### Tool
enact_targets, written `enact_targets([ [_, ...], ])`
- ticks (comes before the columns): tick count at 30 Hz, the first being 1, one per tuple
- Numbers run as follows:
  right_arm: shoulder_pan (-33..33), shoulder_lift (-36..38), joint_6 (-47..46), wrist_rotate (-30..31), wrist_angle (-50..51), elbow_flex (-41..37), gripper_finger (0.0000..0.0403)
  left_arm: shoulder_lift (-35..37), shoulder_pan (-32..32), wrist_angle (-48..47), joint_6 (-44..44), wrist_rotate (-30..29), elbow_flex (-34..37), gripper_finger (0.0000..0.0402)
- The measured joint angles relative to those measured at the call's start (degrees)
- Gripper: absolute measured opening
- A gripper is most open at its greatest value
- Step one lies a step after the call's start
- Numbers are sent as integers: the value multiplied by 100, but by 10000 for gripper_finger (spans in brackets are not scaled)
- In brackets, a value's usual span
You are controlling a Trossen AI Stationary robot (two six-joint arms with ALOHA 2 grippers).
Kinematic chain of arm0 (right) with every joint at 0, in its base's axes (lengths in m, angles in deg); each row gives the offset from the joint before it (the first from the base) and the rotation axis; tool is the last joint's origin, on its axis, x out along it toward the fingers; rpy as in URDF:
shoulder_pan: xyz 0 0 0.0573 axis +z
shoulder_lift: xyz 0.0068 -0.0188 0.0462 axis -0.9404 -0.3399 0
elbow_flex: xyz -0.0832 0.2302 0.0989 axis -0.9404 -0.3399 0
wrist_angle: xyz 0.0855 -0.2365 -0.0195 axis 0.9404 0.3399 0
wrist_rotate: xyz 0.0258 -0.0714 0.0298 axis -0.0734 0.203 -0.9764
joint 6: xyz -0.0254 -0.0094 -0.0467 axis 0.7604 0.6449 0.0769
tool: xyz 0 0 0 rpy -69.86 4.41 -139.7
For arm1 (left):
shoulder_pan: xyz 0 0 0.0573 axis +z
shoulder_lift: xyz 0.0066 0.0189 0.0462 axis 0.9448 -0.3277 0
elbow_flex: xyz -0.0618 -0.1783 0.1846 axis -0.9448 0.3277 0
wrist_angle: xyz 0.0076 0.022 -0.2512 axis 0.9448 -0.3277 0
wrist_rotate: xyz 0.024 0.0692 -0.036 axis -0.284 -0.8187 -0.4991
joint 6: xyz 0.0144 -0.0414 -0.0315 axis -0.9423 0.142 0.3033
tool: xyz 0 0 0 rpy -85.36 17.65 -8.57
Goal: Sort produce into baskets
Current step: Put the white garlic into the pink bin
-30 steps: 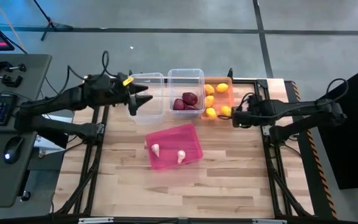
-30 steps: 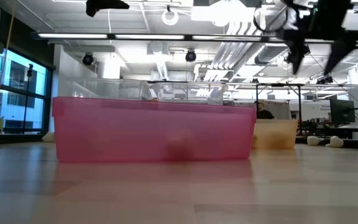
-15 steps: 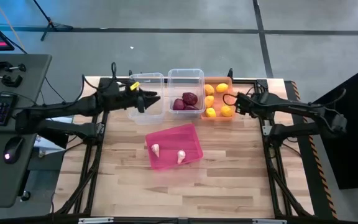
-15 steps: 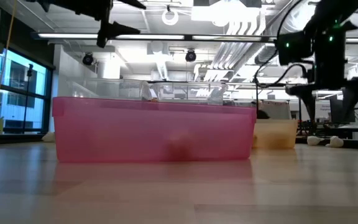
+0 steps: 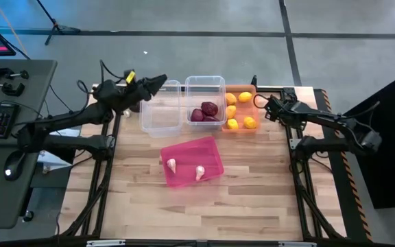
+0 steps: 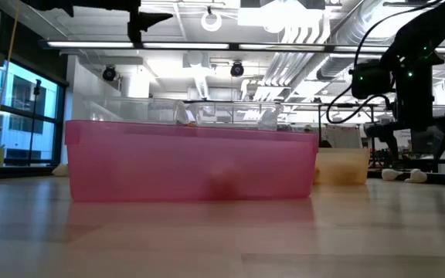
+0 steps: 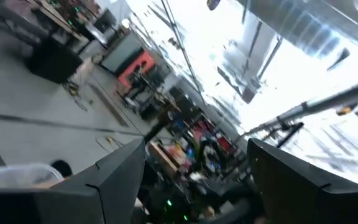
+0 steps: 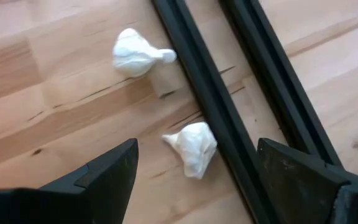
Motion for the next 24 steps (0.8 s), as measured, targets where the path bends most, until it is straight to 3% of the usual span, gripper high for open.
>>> enact_targets([
  [9, -145, -301, -87, -278, -303, -114, 315, 0, 805, -21, 156, 1190, 0, 267],
  [16, -143, -906, -132, -358, -406, -96, 272, 0, 1298, -23, 345, 1971, 0, 267],
  [24, -143, -965, 225, -372, -360, -10, 244, 0, 1576, -27, 413, 2226, 0, 267],
])
